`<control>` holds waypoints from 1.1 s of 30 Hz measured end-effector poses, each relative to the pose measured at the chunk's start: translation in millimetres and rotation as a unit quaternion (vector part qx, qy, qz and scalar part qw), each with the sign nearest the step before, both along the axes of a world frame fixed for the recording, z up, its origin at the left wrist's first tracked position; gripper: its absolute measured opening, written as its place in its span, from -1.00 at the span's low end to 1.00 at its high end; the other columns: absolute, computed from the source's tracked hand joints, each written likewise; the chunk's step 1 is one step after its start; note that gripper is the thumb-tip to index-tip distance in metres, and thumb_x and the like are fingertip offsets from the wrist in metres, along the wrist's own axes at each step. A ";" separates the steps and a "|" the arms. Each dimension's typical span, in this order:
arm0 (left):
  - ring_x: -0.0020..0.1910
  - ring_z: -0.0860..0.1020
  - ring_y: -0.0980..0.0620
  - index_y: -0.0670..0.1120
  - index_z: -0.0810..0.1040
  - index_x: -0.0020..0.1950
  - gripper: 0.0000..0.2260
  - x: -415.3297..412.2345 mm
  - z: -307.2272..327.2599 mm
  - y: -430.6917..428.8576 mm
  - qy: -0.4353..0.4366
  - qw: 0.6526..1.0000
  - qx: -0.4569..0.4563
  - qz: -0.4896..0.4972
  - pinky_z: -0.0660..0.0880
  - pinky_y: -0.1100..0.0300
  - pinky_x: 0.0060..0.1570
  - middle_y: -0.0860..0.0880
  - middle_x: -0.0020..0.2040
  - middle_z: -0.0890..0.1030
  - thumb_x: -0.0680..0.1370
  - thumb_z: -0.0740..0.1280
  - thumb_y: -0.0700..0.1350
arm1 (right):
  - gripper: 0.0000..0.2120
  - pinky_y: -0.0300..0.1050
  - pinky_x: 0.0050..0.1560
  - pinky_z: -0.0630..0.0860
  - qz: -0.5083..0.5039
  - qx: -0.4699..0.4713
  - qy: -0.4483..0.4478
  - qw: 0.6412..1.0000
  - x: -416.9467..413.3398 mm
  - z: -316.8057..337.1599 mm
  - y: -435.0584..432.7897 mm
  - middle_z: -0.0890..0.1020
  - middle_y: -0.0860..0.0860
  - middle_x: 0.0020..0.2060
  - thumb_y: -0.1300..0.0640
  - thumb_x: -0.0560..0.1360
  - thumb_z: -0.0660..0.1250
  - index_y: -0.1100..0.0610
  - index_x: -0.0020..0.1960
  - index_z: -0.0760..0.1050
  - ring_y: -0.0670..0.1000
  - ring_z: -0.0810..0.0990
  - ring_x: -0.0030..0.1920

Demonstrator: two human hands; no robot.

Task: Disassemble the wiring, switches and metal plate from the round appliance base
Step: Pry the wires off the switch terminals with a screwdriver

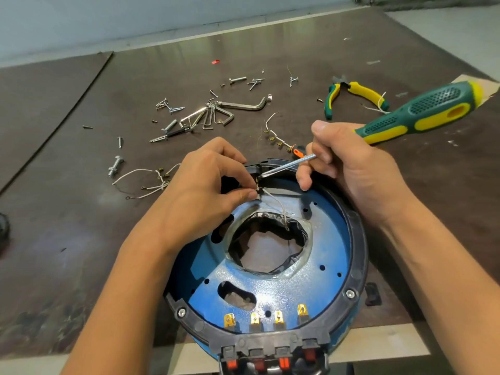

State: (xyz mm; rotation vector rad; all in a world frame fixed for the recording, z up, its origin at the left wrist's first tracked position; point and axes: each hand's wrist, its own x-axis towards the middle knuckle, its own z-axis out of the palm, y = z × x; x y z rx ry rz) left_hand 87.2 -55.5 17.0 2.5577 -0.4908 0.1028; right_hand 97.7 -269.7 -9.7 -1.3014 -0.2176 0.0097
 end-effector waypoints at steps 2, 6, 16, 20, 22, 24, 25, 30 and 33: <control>0.02 0.51 0.22 0.08 0.72 -0.14 -0.95 -0.5 0.3 0.1 0.000 1.000 -0.004 -0.002 0.35 0.47 -0.04 0.11 0.06 0.53 0.42 0.55 -0.04 | -0.57 -0.13 -0.25 0.50 0.003 -0.006 -0.001 1.000 -0.9 0.8 -0.1 0.21 0.04 -0.51 0.05 0.59 0.27 0.11 -0.42 0.31 0.13 0.55 -0.45; 0.02 0.51 0.21 0.08 0.72 -0.14 -0.95 -0.9 0.8 0.1 0.000 1.000 -0.007 -0.002 0.38 0.39 -0.02 0.11 0.06 0.53 0.42 0.54 -0.04 | -0.57 -0.10 -0.28 0.51 0.009 -0.015 -0.001 1.000 1.0 3.9 1.3 0.19 0.03 -0.50 0.07 0.60 0.28 0.10 -0.41 0.29 0.12 0.52 -0.48; 0.02 0.51 0.22 0.10 0.72 -0.14 -0.93 -1.2 0.4 0.1 -0.001 1.000 -0.011 0.000 0.43 0.30 0.01 0.11 0.06 0.54 0.42 0.55 -0.05 | -0.57 -0.16 -0.48 0.42 0.021 0.047 0.055 0.997 12.9 11.9 5.3 0.18 -0.06 -0.51 0.23 0.67 0.19 0.09 -0.36 0.21 0.02 0.19 -0.54; 0.03 0.52 0.21 0.08 0.73 -0.13 -0.93 -1.2 0.5 0.1 -0.001 1.000 -0.011 0.000 0.44 0.26 0.04 0.11 0.06 0.54 0.42 0.55 -0.05 | -0.57 -0.19 -0.52 0.35 0.008 0.081 0.057 0.995 11.7 9.8 6.3 0.20 -0.08 -0.53 0.26 0.66 0.19 0.09 -0.36 0.19 0.02 0.12 -0.53; 0.03 0.51 0.22 0.08 0.73 -0.13 -0.93 -1.2 0.5 0.1 0.000 1.000 -0.011 0.000 0.44 0.28 0.04 0.11 0.06 0.54 0.42 0.55 -0.06 | -0.57 -0.20 -0.52 0.32 0.007 0.078 0.051 0.996 9.7 7.2 5.0 0.22 -0.09 -0.56 0.25 0.66 0.18 0.09 -0.36 0.18 0.00 0.24 -0.58; 0.03 0.51 0.22 0.08 0.73 -0.13 -0.93 -0.8 0.6 0.2 0.001 1.000 -0.012 0.001 0.43 0.32 0.04 0.11 0.06 0.54 0.42 0.55 -0.06 | -0.57 -0.19 -0.50 0.31 0.005 0.063 0.037 0.997 7.5 5.0 3.4 0.24 -0.10 -0.57 0.25 0.66 0.18 0.10 -0.37 0.19 0.02 0.31 -0.60; 0.03 0.52 0.22 0.08 0.73 -0.13 -0.94 -0.6 0.6 0.6 0.002 1.000 -0.012 0.002 0.42 0.34 0.03 0.11 0.06 0.54 0.42 0.55 -0.05 | -0.57 -0.19 -0.49 0.32 0.004 0.053 0.028 0.998 6.8 4.1 2.8 0.24 -0.11 -0.57 0.24 0.67 0.18 0.10 -0.37 0.19 0.02 0.33 -0.60; 0.02 0.52 0.22 0.09 0.73 -0.15 -0.93 -0.8 0.5 1.1 0.004 1.000 -0.023 0.008 0.42 0.35 0.00 0.12 0.05 0.55 0.41 0.56 -0.05 | -0.64 -0.06 -0.47 0.42 -0.002 0.016 -0.024 1.000 3.1 3.5 4.0 0.26 -0.13 -0.56 0.16 0.58 0.23 0.12 -0.37 0.23 0.03 0.33 -0.59; 0.02 0.52 0.22 0.11 0.73 -0.14 -0.93 -1.1 0.4 1.1 0.009 1.000 -0.021 0.007 0.43 0.33 0.00 0.13 0.05 0.54 0.41 0.55 -0.04 | -0.61 0.41 -0.20 0.53 -0.023 -0.020 -0.041 0.999 -2.3 6.4 7.5 0.27 -0.11 -0.58 0.14 0.57 0.26 0.13 -0.40 0.25 0.09 0.42 -0.59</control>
